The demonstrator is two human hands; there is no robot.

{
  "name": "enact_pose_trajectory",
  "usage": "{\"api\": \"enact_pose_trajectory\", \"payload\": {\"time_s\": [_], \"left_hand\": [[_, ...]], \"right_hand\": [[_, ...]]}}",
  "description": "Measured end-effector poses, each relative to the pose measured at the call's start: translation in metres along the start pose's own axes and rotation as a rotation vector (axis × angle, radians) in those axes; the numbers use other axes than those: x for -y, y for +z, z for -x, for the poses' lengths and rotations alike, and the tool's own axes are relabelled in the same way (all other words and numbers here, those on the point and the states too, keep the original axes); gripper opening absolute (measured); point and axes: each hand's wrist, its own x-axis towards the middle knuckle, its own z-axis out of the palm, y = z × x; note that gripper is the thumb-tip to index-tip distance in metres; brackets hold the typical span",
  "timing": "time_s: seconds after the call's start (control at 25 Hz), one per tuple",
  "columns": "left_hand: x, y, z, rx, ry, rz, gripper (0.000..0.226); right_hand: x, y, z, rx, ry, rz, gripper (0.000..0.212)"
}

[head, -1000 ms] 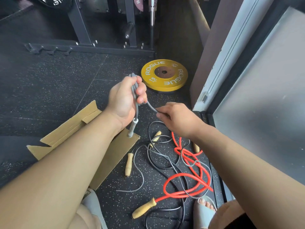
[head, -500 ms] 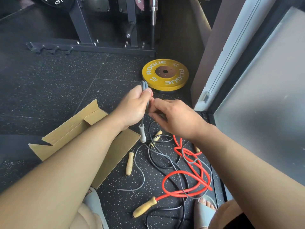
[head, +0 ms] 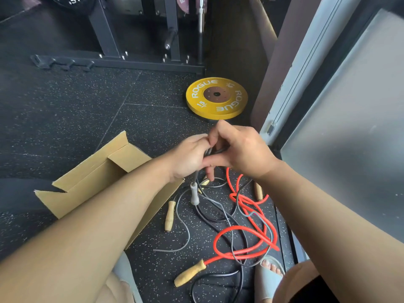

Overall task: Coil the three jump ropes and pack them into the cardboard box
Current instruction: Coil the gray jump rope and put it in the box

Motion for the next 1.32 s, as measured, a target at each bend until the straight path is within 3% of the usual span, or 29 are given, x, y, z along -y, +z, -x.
{"api": "enact_pose_trajectory", "payload": {"time_s": [0.12,0.36,0.48,0.6,0.68,0.76,0.8,1.0,1.04,1.2,1.32], "left_hand": [[-0.006,0.007,0.002,0.107,-0.075,0.258,0.048],[-0.013,-0.004,0.000,0.323,-0.192,0.312,0.044],[-0.012,-0.006,0.000,0.408,-0.231,0.432,0.043],[-0.012,-0.010,-0.001,0.362,-0.206,0.630,0.038],[-0.013,-0.014,-0.002,0.266,-0.147,0.774,0.039],[-0.015,-0.017,-0.002,0.177,-0.077,0.832,0.041],[-0.016,-0.017,-0.003,0.143,-0.047,0.851,0.042],[-0.017,-0.011,-0.008,0.099,-0.008,0.901,0.043],[-0.018,-0.010,-0.009,0.103,-0.011,0.907,0.043],[-0.016,-0.002,-0.011,0.117,-0.022,0.888,0.046],[-0.015,0.005,-0.011,0.152,-0.018,0.823,0.057]], "right_hand": [[-0.003,-0.006,-0.001,-0.083,0.054,0.003,0.051],[-0.015,-0.012,0.001,-0.158,0.146,-0.080,0.064],[-0.016,-0.012,-0.002,-0.194,0.145,-0.044,0.059],[-0.019,-0.010,-0.002,-0.164,0.266,-0.182,0.055],[-0.017,-0.008,0.002,0.045,0.451,-0.510,0.066],[-0.014,-0.005,0.006,0.220,0.628,-0.840,0.060],[-0.014,-0.003,0.005,0.226,0.670,-0.949,0.055],[-0.007,-0.003,-0.003,-0.031,0.718,-1.248,0.019],[-0.006,-0.004,-0.004,-0.045,0.702,-1.280,0.021],[-0.006,-0.002,-0.008,-0.040,0.713,-1.268,0.066],[-0.003,0.001,-0.010,-0.141,0.740,-1.149,0.055]]}}
